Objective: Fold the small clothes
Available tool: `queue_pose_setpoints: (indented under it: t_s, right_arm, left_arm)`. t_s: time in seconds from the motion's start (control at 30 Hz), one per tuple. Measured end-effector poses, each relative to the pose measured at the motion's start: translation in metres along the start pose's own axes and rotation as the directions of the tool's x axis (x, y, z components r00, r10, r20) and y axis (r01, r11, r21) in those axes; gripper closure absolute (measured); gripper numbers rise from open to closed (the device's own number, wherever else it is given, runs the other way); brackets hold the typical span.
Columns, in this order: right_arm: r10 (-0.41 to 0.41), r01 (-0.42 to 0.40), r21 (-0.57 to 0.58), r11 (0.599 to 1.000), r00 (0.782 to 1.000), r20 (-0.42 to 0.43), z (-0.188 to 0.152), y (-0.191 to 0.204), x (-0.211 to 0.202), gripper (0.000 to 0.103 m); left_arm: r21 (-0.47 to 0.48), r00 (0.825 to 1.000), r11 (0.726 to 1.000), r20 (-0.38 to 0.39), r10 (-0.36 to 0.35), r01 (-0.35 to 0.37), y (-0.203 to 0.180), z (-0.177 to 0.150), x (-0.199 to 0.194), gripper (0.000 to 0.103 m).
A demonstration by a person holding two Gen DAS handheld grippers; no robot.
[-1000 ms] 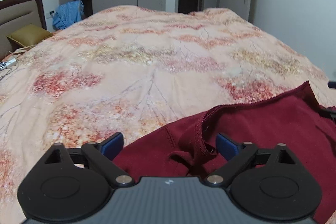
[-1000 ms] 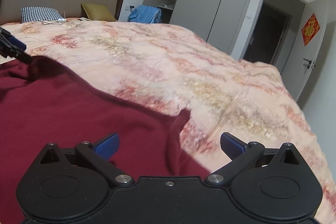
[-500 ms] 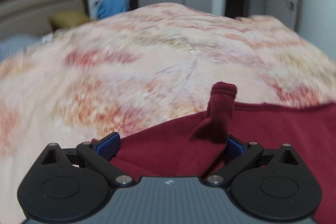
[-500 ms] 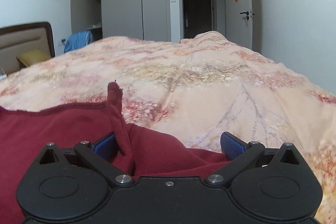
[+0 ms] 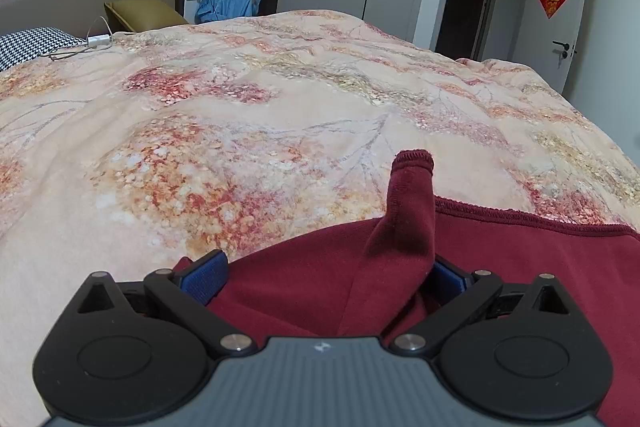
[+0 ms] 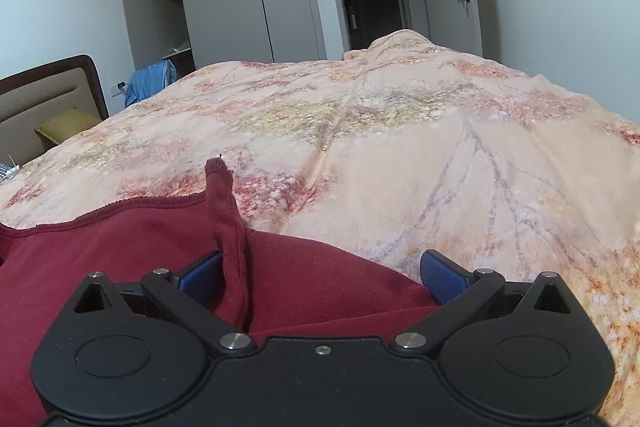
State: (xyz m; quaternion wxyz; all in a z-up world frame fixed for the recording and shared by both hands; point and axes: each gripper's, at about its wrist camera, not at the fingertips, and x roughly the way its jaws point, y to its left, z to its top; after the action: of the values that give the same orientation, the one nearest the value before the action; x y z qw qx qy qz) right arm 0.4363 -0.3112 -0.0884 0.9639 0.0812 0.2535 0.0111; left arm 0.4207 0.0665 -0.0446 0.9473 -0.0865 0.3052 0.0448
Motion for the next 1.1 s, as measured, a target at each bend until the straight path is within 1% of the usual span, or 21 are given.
queue_pose_setpoints:
  t_s: [0.1,0.33,0.7,0.77,0.83,0.93,0.97,1.03,1.1]
  right_arm:
    - [0.004,-0.004,0.007,1.000,1.000,0.000,0.000,-0.001,0.000,0.000]
    - [0.033,-0.034,0.063,0.997,0.999,0.008,-0.001,-0.010,0.000,0.000]
    - [0.040,-0.042,0.076,0.996,0.999,0.019,-0.001,-0.012,-0.002,0.000]
    - [0.047,-0.049,0.087,0.995,0.999,0.026,-0.002,-0.014,-0.003,0.000]
    - [0.053,-0.056,0.095,0.994,0.998,0.035,-0.002,-0.016,-0.005,0.000]
    - [0.080,-0.085,0.123,0.989,0.996,0.043,0.001,-0.021,-0.010,0.001]
    - [0.087,-0.092,0.136,0.986,0.995,0.039,0.004,-0.023,-0.012,0.000]
    - [0.060,-0.066,0.131,0.989,0.997,0.047,0.011,-0.020,-0.023,0.000]
    - [0.020,-0.027,0.092,0.995,0.997,0.077,0.016,-0.012,-0.039,0.000]
  left_arm:
    - [0.000,1.000,1.000,0.000,0.000,0.000,0.000,0.000,0.000,0.000]
    - [-0.007,1.000,1.000,0.007,-0.005,0.005,0.001,-0.001,-0.001,0.000]
    - [-0.031,1.000,0.999,0.019,-0.024,0.024,0.004,-0.002,-0.003,0.000]
    - [-0.044,0.999,0.998,0.019,-0.036,0.037,0.006,-0.001,-0.004,0.000]
    - [-0.081,0.997,0.994,0.020,-0.070,0.071,0.013,0.000,-0.005,0.000]
    - [-0.161,0.990,0.977,0.021,-0.139,0.140,0.027,0.008,-0.015,0.000]
    - [-0.176,0.989,0.973,0.013,-0.147,0.147,0.030,0.011,-0.020,0.000]
    - [-0.176,0.990,0.975,0.012,-0.139,0.138,0.032,0.015,-0.034,0.000]
    - [-0.160,0.992,0.979,0.030,-0.120,0.123,0.032,0.017,-0.053,0.000]
